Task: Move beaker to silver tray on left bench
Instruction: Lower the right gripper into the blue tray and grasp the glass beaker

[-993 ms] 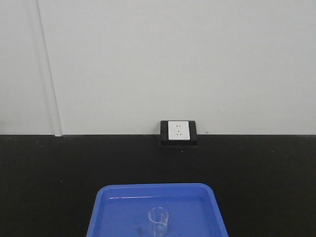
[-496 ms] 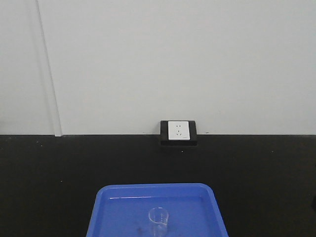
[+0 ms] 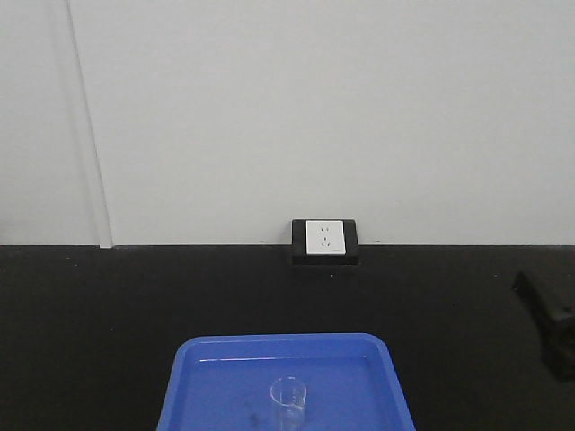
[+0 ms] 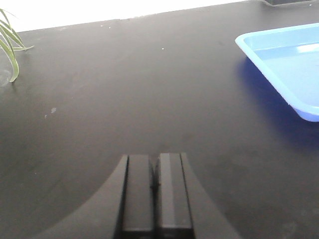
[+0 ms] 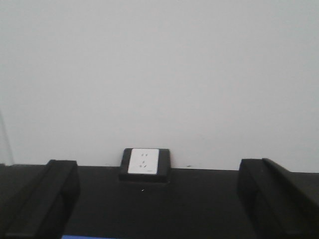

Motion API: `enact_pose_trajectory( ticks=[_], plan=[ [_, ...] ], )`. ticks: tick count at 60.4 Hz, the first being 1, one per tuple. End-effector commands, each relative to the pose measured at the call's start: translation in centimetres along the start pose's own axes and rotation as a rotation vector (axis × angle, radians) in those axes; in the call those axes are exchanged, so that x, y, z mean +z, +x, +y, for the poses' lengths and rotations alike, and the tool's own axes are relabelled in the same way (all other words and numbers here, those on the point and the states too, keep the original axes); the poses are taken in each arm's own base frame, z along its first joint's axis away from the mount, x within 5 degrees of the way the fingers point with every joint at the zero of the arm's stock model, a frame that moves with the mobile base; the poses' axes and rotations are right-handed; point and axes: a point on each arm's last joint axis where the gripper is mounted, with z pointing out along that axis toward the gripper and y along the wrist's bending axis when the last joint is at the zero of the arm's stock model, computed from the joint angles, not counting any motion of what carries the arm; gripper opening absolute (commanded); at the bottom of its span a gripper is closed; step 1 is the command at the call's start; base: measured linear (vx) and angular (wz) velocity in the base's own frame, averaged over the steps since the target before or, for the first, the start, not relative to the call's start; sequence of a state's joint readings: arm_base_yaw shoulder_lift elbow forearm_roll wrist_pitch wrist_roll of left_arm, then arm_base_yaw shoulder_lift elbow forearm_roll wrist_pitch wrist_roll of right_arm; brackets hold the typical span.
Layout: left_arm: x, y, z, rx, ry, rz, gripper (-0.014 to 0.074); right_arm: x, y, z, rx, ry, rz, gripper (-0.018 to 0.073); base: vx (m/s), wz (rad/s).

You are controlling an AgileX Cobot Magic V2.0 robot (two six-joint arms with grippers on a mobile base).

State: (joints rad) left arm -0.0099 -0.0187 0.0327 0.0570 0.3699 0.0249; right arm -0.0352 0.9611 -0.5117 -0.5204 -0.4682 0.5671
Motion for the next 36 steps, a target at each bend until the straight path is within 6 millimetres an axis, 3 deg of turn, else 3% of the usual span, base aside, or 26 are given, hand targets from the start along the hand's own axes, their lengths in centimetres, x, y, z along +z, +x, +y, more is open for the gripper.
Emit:
enact_pose_trajectory(
  ticks=[1,14,24,36],
  plan=[
    [0.2,-0.1,-0.1,-0.003,0.006,-0.063,0.0001,1.8,0.4,1.0,-0.046,-0.171,-0.013,0.0662,0.00,0.00],
    [0.2,-0.1,-0.1,-0.003,0.006,-0.063,0.0001,5.5,8.1,4.0,-0.081,-0.504,0.256,0.0599,0.00,0.00],
    [0.2,-0.1,-0.1,-0.003,0.006,-0.063,0.0001,7.7,13.8,6.7,-0.122,-0.623,0.350,0.0594,0.00,0.00],
    [0.2,-0.1,-0.1,-0.003,0.006,-0.063,0.0001,10.5,17.2,8.4,-0.128,-0.604,0.370,0.0594,0.00,0.00]
  ],
)
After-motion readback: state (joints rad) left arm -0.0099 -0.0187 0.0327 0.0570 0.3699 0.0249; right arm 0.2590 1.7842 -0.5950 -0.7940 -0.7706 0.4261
